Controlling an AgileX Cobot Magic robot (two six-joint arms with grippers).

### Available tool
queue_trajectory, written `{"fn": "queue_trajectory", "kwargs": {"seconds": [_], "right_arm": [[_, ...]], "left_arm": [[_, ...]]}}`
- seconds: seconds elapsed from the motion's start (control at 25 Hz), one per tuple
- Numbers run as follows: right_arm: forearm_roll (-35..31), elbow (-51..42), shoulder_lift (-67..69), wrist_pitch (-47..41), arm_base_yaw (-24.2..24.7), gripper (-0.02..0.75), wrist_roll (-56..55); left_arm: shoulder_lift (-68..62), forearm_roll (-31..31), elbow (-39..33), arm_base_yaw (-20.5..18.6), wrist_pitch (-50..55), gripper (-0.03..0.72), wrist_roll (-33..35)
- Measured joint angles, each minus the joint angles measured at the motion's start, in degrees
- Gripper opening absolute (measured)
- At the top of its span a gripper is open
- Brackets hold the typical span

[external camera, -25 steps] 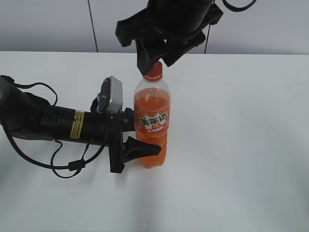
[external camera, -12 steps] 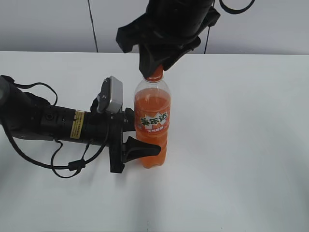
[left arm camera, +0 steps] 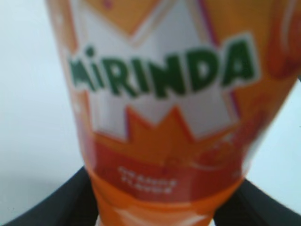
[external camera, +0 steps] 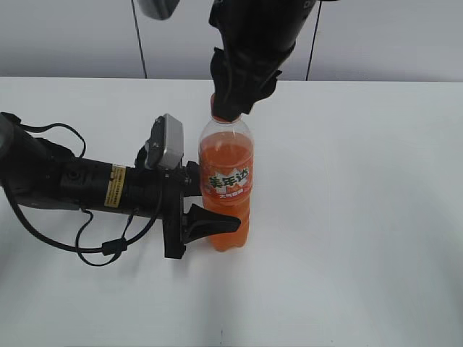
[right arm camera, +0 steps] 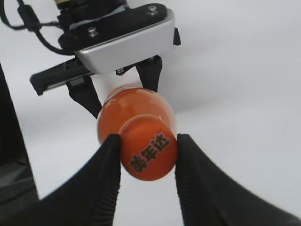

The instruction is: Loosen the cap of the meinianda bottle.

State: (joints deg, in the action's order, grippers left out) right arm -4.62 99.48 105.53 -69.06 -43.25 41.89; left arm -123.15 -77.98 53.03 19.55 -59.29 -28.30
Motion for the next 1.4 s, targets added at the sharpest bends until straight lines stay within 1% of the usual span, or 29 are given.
{"fn": "queue_trajectory", "kwargs": {"seconds": [0.16,0.28,0.56,0.72,0.88,1.4], "right_arm": [[0.0,0.6,1.0,0.1,0.0,0.269,17.3],[0.0,0.9,1.2,0.2,0.0,0.269,22.7],[-0.3,1.1,1.1,0.2,0.0,0.269,29.9],[-0.8,1.1,1.1,0.0,0.0,0.269,33.6],[-0.8,1.1,0.7,-0.1,0.0,0.269,35.0],[-0.8,0.9,0.5,-0.3,0.0,0.282,33.8]], "left_arm": [[0.0,0.1,0.0,-0.1,0.0,0.412,-0.2],[0.0,0.1,0.0,-0.2,0.0,0.412,-0.2],[0.0,0.1,0.0,-0.2,0.0,0.412,-0.2],[0.0,0.0,0.0,-0.2,0.0,0.412,-0.1],[0.0,0.0,0.0,-0.2,0.0,0.412,-0.1],[0.0,-0.1,0.0,-0.1,0.0,0.411,0.0]]}}
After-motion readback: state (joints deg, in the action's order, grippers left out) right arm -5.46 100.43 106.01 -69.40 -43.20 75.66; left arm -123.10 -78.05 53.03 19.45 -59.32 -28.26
